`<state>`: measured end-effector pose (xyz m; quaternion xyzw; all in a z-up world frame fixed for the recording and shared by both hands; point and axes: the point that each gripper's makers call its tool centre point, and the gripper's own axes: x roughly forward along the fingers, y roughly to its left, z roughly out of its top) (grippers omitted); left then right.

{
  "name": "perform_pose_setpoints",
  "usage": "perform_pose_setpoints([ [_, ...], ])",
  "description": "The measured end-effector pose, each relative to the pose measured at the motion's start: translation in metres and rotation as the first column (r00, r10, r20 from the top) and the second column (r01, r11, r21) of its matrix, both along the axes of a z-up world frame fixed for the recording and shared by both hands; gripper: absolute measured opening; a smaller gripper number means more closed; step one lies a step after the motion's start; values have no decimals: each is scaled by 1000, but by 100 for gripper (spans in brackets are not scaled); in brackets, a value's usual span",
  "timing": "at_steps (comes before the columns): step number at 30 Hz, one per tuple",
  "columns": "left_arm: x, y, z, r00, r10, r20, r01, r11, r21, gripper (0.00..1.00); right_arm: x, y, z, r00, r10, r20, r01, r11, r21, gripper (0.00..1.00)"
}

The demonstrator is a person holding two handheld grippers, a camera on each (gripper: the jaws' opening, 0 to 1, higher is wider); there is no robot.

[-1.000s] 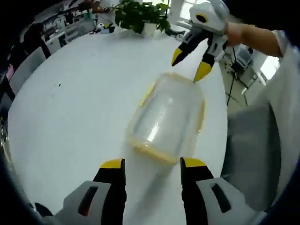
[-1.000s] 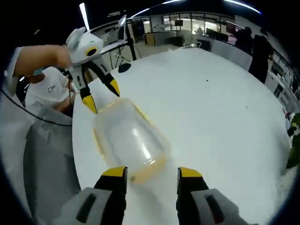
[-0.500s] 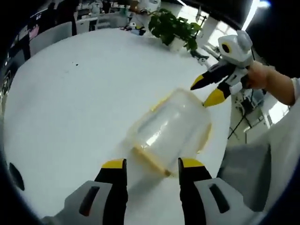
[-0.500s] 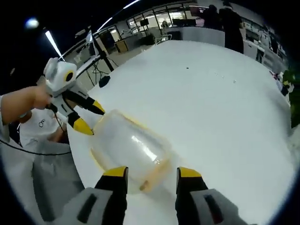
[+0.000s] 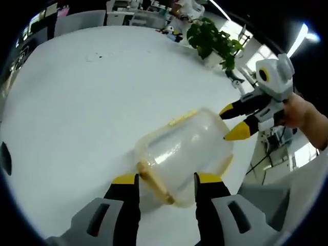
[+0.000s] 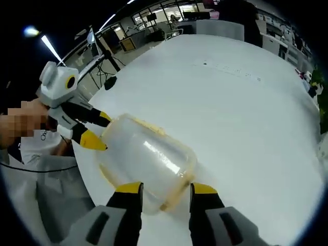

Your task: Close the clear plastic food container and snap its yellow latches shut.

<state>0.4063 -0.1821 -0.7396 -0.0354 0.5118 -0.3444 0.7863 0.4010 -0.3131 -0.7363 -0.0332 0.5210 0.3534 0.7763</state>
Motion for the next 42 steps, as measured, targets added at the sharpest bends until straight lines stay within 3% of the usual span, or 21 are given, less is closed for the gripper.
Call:
perform_pose_setpoints([
  [14, 0, -1, 0, 999, 40, -26, -40, 999, -3, 37, -1, 0, -1, 1000, 17, -1, -17, 1000, -22, 33],
  [17, 6, -8, -6, 989, 123, -86, -127, 991, -35, 35, -1, -2, -1, 1000, 26, -18, -26, 999, -47, 32],
  [19, 5, -10, -4, 997, 63, -45, -64, 997, -30, 34, -1, -1, 0, 1000, 25, -10, -26, 999, -42, 32],
  [22, 6, -6, -6, 996, 77, -53, -80, 996, -45, 34, -1, -1, -1, 1000, 5, -11, -5, 1000, -28, 31],
  [24, 4, -6, -5, 997, 68, -46, -70, 997, -40, 34, -1, 0, -3, 999, -15, -45, 14, 1000, -6, 30],
  [26, 4, -5, -4, 996, 78, -46, -80, 996, -38, 34, 11, 4, -4, 996, -87, -25, 87, 996, 25, 30],
  [27, 4, -5, -3, 996, 74, -47, -76, 996, -36, 34, 3, 5, -3, 993, -71, -92, 75, 996, 44, 30],
  [30, 3, -3, -3, 997, 70, -44, -72, 997, -38, 34, 2, 4, -1, 997, -46, -70, 49, 998, 48, 30],
  [42, 0, 0, 0, 996, 93, -12, -94, 994, -62, 37, -4, 3, -2, 992, -88, -88, 93, 994, 53, 33],
])
